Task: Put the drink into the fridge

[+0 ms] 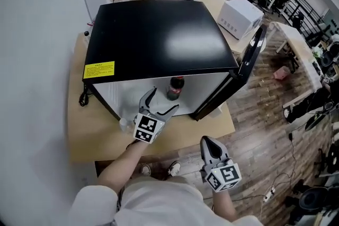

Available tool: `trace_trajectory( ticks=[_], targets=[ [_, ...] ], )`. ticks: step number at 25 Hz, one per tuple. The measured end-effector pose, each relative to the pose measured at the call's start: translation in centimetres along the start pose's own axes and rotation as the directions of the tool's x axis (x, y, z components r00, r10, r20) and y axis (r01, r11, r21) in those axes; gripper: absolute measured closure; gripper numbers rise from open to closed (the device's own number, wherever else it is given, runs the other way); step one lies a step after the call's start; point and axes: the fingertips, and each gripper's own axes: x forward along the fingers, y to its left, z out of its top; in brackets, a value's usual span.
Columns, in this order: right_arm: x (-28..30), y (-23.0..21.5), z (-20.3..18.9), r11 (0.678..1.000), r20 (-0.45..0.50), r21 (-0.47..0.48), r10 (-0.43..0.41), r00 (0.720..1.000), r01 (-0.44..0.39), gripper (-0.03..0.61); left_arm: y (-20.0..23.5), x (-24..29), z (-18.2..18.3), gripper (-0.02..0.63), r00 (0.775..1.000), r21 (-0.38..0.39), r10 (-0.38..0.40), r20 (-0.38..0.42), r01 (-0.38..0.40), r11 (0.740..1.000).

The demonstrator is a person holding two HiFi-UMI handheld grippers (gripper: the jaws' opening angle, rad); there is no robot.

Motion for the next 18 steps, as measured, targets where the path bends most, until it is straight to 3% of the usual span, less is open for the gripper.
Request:
trace_trajectory(
  ticks=[3,6,8,10,15,18],
  targets=[
    [1.1,0.3,0.3,0.999,0.002,-0.006,0.04,0.999,-0.04,0.577,-0.3,-1.1,0.3,0.179,1.0,0.023,-0.004,-0.017,0.005,1.0],
    [2.2,0.7,0.9,0.997,0.012,-0.014,0.079,0.997,-0.079,0.577,-0.4,-2.3,0.1,0.314,0.999,0.027,0.001,-0.037,0.0,1.0],
    [2.9,0.9,1.4,0.995,0.02,-0.018,0.103,0.995,-0.102,0.577,0.0,-3.1,0.2,0.349,0.999,0.01,0.013,-0.033,-0.012,1.0],
    [3.5,1.1,1.5,0.992,0.023,-0.009,0.126,0.992,-0.126,0.577,0.3,-4.1,0.7,0.372,1.0,-0.008,0.023,-0.02,-0.023,1.0],
    [4.4,1.5,2.6,0.982,0.037,0.022,0.187,0.982,-0.188,0.577,0.3,-7.9,4.3,0.568,0.998,-0.013,0.048,0.047,-0.048,0.999],
    [4.9,1.5,3.2,0.978,0.045,0.013,0.206,0.977,-0.207,0.577,0.5,-9.8,5.7,0.597,0.995,-0.023,0.069,0.071,-0.067,0.997]
  ],
)
